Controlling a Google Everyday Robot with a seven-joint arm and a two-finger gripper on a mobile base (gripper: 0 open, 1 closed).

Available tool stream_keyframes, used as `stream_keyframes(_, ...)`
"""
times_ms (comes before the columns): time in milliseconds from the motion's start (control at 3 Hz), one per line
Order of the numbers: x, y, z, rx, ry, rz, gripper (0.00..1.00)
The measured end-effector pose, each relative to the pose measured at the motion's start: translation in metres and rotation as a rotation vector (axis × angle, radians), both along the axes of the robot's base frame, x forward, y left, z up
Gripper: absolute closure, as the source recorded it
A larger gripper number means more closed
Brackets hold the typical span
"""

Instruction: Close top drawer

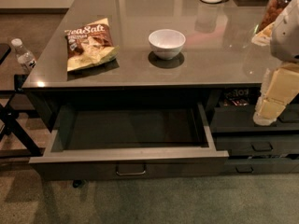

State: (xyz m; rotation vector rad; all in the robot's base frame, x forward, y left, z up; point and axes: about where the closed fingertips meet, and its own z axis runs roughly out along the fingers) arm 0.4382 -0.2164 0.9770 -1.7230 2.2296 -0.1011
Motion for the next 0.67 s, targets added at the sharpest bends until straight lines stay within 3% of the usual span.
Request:
stream_keyframes(333,0.0,0.0,0.0,0.0,0.0,0.0,0.0)
stream_keyframes(667,0.0,0.0,0.0,0.0,0.0,0.0,0.19)
